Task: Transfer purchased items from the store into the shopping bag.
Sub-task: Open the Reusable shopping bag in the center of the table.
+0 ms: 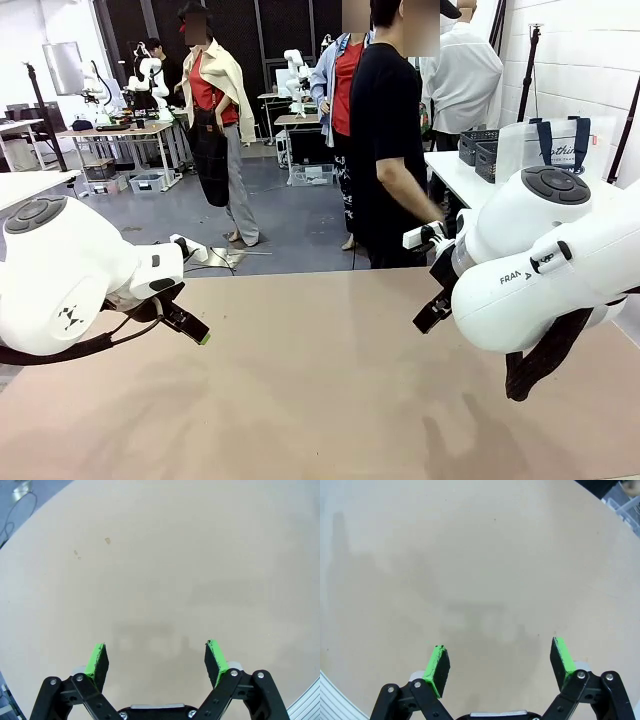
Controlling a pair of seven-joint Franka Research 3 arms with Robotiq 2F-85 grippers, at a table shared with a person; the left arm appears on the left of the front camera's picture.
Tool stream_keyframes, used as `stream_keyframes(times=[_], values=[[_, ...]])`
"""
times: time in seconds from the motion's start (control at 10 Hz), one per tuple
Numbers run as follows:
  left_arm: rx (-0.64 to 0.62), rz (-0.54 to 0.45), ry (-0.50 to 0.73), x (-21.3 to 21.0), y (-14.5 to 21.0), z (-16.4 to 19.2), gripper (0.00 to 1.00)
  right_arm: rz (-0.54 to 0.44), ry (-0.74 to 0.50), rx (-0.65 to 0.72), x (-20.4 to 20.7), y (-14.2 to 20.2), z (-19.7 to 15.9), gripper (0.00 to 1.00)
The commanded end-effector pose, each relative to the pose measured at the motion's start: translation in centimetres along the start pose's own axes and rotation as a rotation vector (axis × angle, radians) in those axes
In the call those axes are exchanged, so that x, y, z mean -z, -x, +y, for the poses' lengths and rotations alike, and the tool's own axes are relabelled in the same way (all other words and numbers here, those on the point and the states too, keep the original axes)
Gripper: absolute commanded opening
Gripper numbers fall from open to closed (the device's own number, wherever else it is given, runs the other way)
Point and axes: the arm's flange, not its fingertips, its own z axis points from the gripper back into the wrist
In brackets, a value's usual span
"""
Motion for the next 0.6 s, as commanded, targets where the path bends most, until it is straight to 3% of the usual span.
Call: stream_keyframes(times=[0.0, 0.5], values=[[-0.001, 0.0, 0.0, 0.0, 0.02, 0.05, 1.0, 0.0, 0.0, 0.0, 0.0, 0.0, -0.01, 1.0], [-0.001, 0.0, 0.0, 0.0, 0.02, 0.05, 1.0, 0.0, 0.0, 0.0, 0.0, 0.0, -0.01, 1.0]])
